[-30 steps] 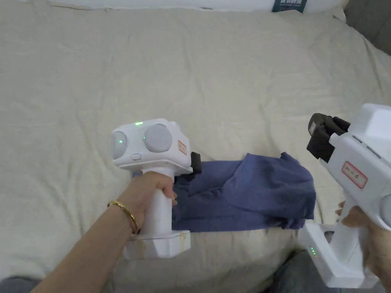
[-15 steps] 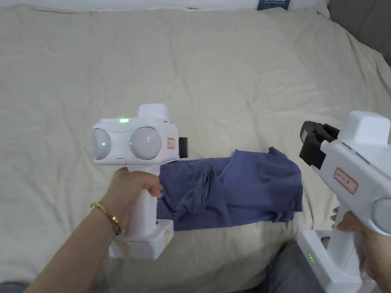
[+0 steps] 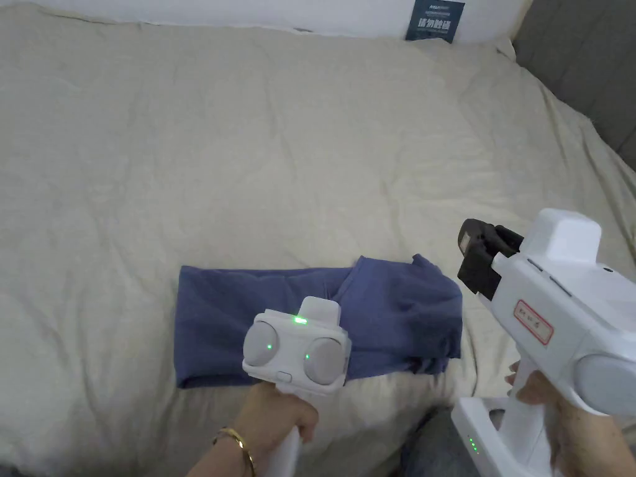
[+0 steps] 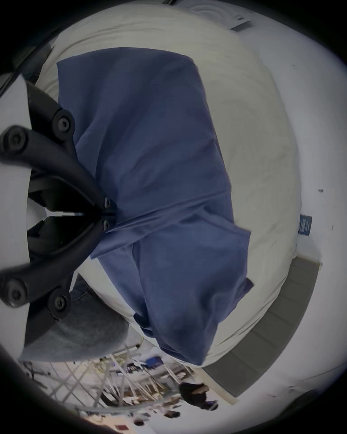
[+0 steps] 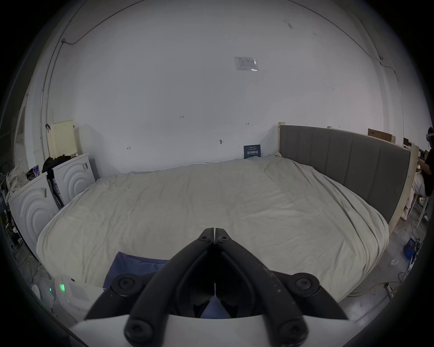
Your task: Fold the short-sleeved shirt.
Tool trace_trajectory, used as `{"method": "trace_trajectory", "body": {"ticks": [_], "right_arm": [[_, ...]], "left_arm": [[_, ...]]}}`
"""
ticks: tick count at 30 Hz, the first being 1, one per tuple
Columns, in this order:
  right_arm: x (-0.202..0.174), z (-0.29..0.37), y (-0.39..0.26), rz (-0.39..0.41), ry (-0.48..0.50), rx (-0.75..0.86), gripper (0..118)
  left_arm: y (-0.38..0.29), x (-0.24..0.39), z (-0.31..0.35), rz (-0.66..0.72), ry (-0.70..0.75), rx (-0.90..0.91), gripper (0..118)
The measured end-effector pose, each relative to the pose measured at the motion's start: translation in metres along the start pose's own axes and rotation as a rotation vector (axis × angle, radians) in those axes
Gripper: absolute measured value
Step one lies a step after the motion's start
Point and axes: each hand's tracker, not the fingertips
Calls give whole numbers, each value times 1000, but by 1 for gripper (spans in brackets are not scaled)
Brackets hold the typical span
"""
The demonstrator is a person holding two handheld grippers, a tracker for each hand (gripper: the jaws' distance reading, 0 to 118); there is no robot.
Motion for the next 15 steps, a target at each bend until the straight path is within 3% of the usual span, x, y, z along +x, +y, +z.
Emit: {"method": "trace_trajectory", "body": {"ticks": [3,6,7,8,9,12,15], "right_arm": [[6,2,0,2,-21,-1,1],[10,3,3,7,-38,7,1],[10,3,4,11,-42,12,1],[10,3,6,15,-44,16,1],[10,4,8,18,-46,22,1],[8,4,12,17,-43,35,1],[7,2,14,29,-42,40,1]], "left_arm": [[8,3,7,-8,-12,20,3],[22,-23,28,130,-252,64,16],[28,-32,38,152,-264,106,25],[33,-40,49,168,-274,151,43],[38,-53,62,176,-273,197,70],[51,-96,90,228,-345,260,85],[50,-145,108,284,-398,321,113]]}}
